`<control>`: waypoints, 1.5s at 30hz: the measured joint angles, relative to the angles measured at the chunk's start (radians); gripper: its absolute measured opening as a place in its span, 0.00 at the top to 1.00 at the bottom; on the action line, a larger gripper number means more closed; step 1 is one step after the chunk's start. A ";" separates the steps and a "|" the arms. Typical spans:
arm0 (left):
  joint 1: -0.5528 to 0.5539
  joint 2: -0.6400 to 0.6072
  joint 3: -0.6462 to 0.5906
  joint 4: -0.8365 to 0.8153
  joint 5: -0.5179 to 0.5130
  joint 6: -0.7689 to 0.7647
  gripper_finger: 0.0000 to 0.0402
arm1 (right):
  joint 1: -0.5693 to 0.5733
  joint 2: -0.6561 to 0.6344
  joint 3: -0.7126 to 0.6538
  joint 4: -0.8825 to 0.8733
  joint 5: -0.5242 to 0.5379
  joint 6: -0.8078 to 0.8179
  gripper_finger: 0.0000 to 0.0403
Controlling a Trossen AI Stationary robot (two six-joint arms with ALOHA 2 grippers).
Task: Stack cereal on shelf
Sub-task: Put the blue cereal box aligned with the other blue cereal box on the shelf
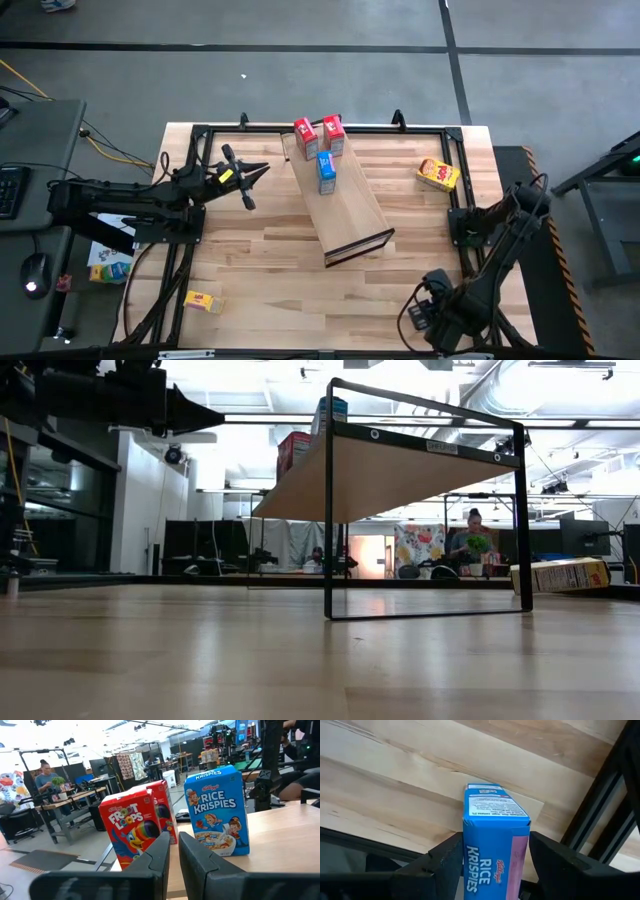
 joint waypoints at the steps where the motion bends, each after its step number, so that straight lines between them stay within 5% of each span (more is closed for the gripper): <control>1: 0.000 0.000 0.000 0.000 0.000 0.000 0.92 | 0.000 0.005 0.000 0.000 0.000 0.000 0.46; 14: 0.000 0.000 0.000 -0.001 0.000 0.000 0.92 | 0.000 0.089 -0.013 0.062 -0.014 -0.003 0.48; 28: 0.000 0.000 0.000 -0.011 0.000 0.000 0.92 | -0.005 0.041 0.083 0.050 0.023 -0.094 0.77; 32: 0.000 0.000 0.000 -0.011 0.000 0.000 0.92 | -0.023 0.004 0.249 0.039 0.191 -0.287 0.75; 39: 0.000 0.000 0.000 -0.011 0.000 0.001 0.92 | -0.158 -0.004 0.660 -0.005 0.630 -0.874 0.73; 45: 0.000 0.000 0.000 -0.010 0.000 0.001 0.92 | -0.461 -0.003 0.890 -0.185 0.640 -1.114 0.73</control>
